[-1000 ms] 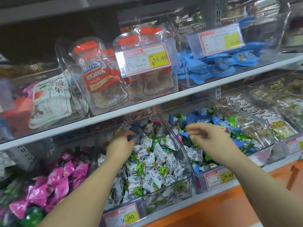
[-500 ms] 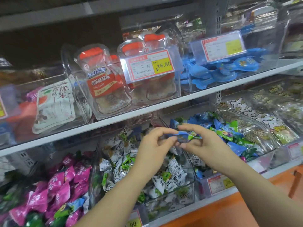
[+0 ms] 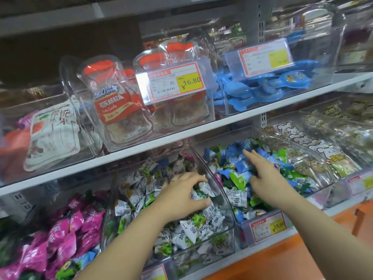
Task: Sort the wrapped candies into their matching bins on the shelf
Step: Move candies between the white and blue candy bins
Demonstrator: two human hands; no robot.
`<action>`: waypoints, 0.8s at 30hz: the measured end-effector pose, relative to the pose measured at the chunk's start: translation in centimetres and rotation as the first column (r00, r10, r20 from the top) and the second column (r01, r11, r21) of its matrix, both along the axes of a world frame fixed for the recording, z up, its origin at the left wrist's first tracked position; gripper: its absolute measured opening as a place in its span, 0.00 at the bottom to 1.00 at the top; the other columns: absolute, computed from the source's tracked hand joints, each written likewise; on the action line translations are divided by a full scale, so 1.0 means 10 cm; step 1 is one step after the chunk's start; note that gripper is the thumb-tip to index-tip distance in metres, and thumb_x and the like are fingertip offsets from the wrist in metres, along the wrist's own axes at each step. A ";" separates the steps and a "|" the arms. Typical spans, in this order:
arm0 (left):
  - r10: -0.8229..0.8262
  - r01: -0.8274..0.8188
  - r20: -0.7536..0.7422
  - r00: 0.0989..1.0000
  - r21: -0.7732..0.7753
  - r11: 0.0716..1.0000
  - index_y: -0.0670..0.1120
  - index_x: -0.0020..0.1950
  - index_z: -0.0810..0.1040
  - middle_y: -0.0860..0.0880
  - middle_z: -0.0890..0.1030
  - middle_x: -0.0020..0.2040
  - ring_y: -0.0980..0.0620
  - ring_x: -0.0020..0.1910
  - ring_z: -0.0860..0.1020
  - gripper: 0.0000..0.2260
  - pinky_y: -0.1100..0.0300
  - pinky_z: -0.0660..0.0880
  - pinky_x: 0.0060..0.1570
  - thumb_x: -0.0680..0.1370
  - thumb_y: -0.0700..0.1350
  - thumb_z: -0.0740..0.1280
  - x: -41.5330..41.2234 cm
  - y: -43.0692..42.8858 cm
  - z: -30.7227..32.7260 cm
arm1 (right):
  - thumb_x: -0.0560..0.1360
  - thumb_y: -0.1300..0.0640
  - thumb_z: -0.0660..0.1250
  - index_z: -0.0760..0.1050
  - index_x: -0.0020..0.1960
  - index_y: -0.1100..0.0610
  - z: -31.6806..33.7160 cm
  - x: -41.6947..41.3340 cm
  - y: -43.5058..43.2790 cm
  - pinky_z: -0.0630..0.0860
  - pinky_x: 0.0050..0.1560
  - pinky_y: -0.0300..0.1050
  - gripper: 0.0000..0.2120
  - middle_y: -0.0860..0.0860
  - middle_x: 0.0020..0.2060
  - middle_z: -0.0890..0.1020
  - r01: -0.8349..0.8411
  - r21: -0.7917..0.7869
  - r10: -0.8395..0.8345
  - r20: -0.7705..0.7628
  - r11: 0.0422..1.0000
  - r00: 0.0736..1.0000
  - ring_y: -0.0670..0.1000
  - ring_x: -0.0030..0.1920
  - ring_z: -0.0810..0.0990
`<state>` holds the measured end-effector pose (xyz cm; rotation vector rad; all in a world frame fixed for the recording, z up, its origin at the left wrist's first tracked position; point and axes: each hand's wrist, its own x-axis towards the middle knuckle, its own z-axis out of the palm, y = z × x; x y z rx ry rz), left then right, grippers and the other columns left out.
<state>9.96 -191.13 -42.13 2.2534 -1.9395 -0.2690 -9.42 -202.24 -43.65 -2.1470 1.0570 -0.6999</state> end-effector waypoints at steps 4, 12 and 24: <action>-0.064 0.061 0.144 0.987 0.021 0.998 0.61 0.59 0.70 0.60 0.59 0.74 0.55 0.73 0.56 0.15 0.41 0.45 0.73 0.74 0.61 0.65 0.00 0.07 0.01 | 0.78 0.65 0.57 0.59 0.75 0.47 -0.04 -0.01 -0.01 0.51 0.74 0.56 0.28 0.51 0.77 0.52 -0.007 -0.037 0.004 -0.082 0.999 0.997 0.54 0.77 0.47; 0.018 -0.005 0.201 0.979 -0.064 0.998 0.61 0.43 0.71 0.66 0.66 0.55 0.61 0.65 0.60 0.06 0.51 0.56 0.70 0.75 0.60 0.65 0.32 0.52 0.08 | 0.78 0.60 0.62 0.67 0.70 0.46 0.10 0.03 0.19 0.54 0.72 0.50 0.22 0.48 0.72 0.65 -0.032 -0.171 0.022 -0.059 0.985 0.998 0.52 0.74 0.56; 0.166 -0.165 0.052 0.985 -0.016 0.986 0.64 0.46 0.75 0.62 0.68 0.61 0.56 0.64 0.67 0.02 0.51 0.62 0.69 0.76 0.60 0.64 0.59 0.83 0.11 | 0.75 0.50 0.67 0.73 0.64 0.42 0.14 0.14 0.36 0.70 0.64 0.45 0.17 0.43 0.66 0.74 -0.222 -0.066 0.207 -0.186 0.973 0.961 0.46 0.65 0.72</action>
